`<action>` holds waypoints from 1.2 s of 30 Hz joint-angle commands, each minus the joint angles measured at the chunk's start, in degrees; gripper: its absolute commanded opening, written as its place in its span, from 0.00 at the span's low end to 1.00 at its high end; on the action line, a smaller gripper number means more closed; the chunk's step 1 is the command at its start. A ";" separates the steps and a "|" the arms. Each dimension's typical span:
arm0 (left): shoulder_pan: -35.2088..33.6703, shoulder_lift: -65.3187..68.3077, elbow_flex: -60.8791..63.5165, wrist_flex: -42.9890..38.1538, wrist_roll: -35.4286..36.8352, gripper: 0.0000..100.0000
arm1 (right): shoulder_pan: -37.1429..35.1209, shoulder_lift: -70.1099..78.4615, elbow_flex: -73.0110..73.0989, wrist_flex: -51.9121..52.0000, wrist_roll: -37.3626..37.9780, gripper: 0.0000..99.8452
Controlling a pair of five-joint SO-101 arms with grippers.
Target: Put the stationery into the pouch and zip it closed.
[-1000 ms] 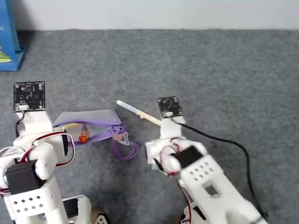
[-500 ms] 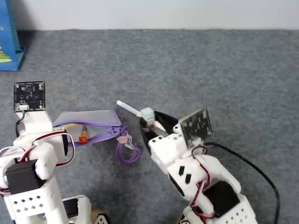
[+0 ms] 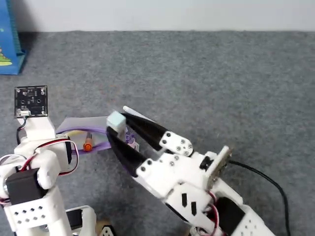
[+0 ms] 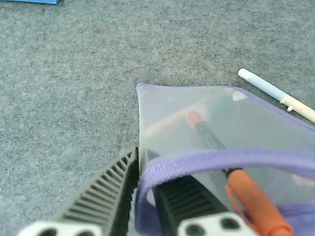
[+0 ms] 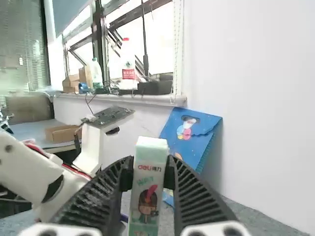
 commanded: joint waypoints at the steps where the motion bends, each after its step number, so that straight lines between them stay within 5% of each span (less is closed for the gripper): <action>1: 0.18 -0.09 -0.66 -0.18 -0.53 0.01 | -0.48 8.75 -0.44 -7.16 0.53 0.01; 18: 0.18 0.09 -0.57 -1.41 -0.44 0.01 | 0.48 28.53 13.71 -35.65 3.43 0.01; 24: 0.18 0.09 -0.57 -1.32 -0.44 0.01 | 0.84 28.09 16.18 -36.53 3.52 0.02; 30: 0.18 0.09 -0.48 -1.14 -0.44 0.01 | 0.57 24.48 16.09 -34.42 3.52 0.21; 36: 0.18 0.09 -0.48 -1.14 -0.44 0.01 | 0.84 14.64 16.00 -26.51 3.52 0.22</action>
